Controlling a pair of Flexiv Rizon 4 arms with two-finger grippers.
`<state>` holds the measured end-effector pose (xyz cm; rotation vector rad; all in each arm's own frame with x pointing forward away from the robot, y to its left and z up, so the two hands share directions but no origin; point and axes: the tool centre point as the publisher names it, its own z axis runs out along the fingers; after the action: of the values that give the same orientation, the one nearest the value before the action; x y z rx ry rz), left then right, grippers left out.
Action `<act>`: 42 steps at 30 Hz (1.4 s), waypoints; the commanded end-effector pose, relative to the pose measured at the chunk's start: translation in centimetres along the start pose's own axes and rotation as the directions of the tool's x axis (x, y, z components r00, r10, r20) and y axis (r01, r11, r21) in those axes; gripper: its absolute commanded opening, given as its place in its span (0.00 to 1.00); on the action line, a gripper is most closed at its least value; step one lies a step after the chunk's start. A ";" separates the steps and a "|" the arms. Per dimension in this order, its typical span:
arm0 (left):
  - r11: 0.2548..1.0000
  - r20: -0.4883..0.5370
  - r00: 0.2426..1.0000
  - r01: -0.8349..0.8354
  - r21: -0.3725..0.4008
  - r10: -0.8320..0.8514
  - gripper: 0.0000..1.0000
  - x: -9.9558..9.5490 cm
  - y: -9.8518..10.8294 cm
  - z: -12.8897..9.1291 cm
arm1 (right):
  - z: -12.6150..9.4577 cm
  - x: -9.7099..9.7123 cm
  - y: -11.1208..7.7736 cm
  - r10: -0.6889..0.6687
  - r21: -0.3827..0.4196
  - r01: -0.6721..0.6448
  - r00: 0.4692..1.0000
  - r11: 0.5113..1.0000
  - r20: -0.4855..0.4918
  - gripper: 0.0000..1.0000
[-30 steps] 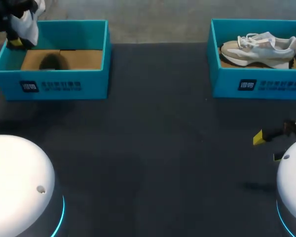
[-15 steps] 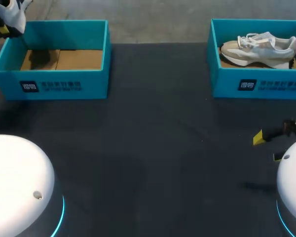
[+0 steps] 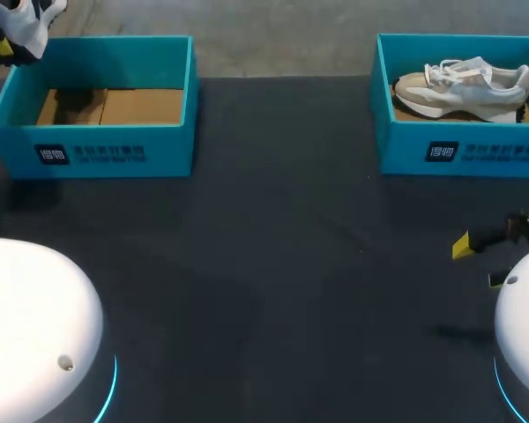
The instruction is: Take the shoe out of the shoebox, open the shoe tongue, remove and reinsert the insole, then place the shoe into the shoebox
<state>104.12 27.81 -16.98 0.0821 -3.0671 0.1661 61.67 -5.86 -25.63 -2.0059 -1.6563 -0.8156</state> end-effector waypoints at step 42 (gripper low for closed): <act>0.324 -0.039 0.340 -0.921 -0.219 0.940 0.00 -5.4 4.5 1.6 | 0.0 0.1 -0.1 0.002 -0.001 -0.002 1.000 1.000 0.003 1.00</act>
<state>109.34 32.00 -19.24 -1.4981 -2.8340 -0.0735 61.67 -5.86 -25.63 -2.0059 -1.6563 -0.8156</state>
